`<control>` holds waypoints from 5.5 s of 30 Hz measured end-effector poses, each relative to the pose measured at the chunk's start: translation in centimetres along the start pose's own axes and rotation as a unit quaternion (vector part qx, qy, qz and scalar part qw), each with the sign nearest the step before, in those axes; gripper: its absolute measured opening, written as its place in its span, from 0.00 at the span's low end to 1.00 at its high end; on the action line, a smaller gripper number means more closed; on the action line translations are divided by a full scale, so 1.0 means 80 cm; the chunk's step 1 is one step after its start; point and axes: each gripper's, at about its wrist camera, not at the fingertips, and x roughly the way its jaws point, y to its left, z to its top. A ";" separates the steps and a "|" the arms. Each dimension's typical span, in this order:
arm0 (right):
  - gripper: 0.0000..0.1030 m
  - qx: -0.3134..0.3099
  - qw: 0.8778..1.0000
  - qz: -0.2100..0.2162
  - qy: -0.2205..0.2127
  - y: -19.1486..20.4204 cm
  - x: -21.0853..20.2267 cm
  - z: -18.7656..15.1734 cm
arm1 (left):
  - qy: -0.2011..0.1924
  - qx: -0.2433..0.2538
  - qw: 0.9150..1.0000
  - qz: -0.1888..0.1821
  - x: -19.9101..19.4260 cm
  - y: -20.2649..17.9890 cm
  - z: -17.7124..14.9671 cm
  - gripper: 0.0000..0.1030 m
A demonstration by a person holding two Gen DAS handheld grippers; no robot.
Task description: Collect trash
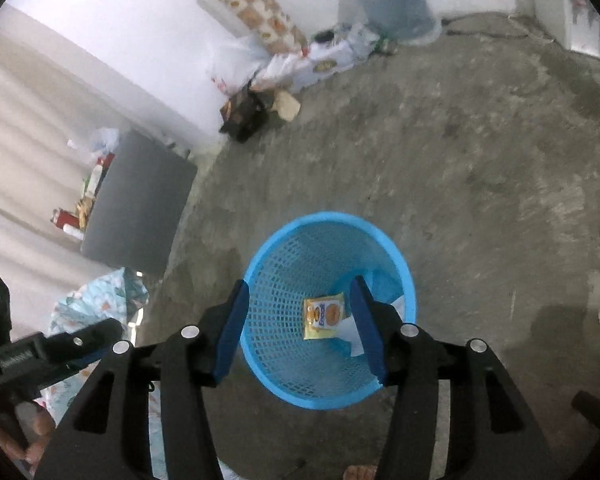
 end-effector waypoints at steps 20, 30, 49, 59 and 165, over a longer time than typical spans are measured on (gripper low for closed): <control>0.94 -0.274 0.946 -0.127 -0.117 0.191 -0.234 -0.151 | -0.170 -0.005 0.980 -0.102 -0.395 0.096 -0.224 0.83; 0.94 -0.321 0.931 0.093 -0.148 0.243 -0.301 -0.216 | -0.327 -0.116 0.937 0.037 -0.568 0.265 -0.373 0.91; 0.83 -0.320 0.909 0.252 0.093 0.312 -0.244 -0.281 | -0.372 -0.080 0.905 0.189 -0.481 0.285 -0.513 0.85; 0.80 -0.302 0.886 0.283 0.211 0.365 -0.194 -0.274 | -0.325 0.041 0.900 0.288 -0.433 0.275 -0.508 0.47; 0.05 0.057 0.900 0.385 0.197 0.124 -0.247 -0.135 | -0.363 0.238 0.883 0.180 -0.464 0.013 -0.391 0.03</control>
